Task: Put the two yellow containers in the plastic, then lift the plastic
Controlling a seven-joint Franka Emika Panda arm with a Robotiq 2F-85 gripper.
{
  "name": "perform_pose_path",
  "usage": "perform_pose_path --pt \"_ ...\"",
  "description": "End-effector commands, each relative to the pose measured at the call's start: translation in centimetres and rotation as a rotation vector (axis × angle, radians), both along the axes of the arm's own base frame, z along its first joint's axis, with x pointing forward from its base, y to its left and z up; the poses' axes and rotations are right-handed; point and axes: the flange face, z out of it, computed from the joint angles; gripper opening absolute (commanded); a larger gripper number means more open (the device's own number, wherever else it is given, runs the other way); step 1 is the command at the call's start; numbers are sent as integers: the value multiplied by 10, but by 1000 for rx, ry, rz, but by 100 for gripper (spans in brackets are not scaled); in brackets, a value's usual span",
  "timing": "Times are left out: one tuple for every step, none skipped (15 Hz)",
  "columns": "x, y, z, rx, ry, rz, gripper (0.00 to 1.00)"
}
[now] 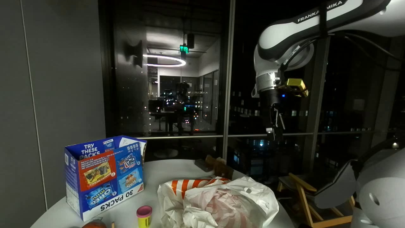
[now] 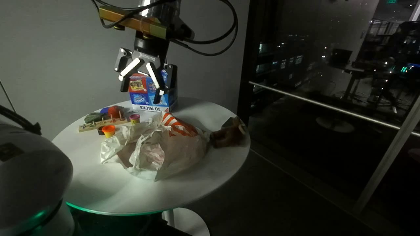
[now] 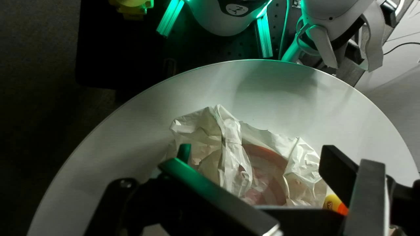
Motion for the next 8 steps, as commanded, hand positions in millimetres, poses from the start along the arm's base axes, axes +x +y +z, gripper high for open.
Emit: perform_pose_path --pt "0 0 0 0 1 0 100" --pt "0 0 0 0 0 0 100" --pt "0 0 0 0 0 0 100" --pt "0 0 0 0 0 0 100" --pt "0 0 0 0 1 0 100" --pt "0 0 0 0 0 0 100" --pt "0 11 2 23 6 60 100" --pt "0 19 2 31 16 96 100"
